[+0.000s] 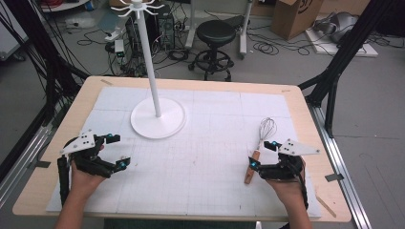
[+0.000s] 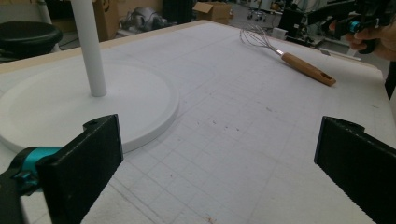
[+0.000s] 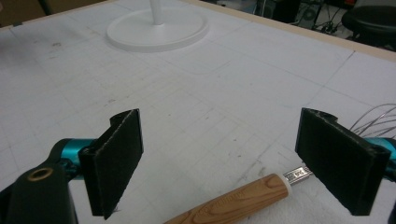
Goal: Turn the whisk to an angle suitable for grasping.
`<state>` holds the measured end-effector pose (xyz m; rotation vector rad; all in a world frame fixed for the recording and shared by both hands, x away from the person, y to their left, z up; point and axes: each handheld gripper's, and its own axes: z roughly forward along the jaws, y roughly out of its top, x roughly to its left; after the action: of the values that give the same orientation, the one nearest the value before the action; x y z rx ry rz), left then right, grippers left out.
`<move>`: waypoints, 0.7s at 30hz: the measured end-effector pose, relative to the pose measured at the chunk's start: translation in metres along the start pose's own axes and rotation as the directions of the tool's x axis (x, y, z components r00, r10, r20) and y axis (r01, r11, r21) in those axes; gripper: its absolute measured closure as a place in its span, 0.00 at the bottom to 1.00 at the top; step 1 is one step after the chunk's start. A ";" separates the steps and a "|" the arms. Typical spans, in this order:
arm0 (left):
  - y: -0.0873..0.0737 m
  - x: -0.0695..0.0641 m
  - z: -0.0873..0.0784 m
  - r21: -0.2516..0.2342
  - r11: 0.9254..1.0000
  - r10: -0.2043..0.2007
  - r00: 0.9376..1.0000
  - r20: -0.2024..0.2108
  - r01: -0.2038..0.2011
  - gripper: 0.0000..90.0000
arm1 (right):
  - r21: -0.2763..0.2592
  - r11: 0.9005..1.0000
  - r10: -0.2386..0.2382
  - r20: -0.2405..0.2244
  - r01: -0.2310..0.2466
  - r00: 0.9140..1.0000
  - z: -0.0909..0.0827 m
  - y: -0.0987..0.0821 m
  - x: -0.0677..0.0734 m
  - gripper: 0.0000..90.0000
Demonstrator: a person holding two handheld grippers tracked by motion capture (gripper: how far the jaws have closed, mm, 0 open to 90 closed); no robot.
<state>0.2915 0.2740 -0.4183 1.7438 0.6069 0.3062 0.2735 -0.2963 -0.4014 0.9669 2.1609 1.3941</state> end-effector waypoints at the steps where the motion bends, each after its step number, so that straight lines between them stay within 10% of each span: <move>1: 0.000 0.000 0.000 0.004 1.000 0.000 1.000 -0.001 0.000 0.02 | 0.003 1.000 0.005 0.005 -0.005 1.000 0.001 -0.001 -0.001 0.16; 21: 0.000 -0.002 0.000 0.017 1.000 0.017 1.000 -0.005 -0.017 0.02 | 0.094 0.994 0.035 0.119 -0.047 0.992 0.011 -0.007 0.000 0.18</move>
<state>0.2900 0.2728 -0.4181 1.7660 0.6002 0.3183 0.2782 -0.2913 -0.4126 1.1059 2.1492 1.2281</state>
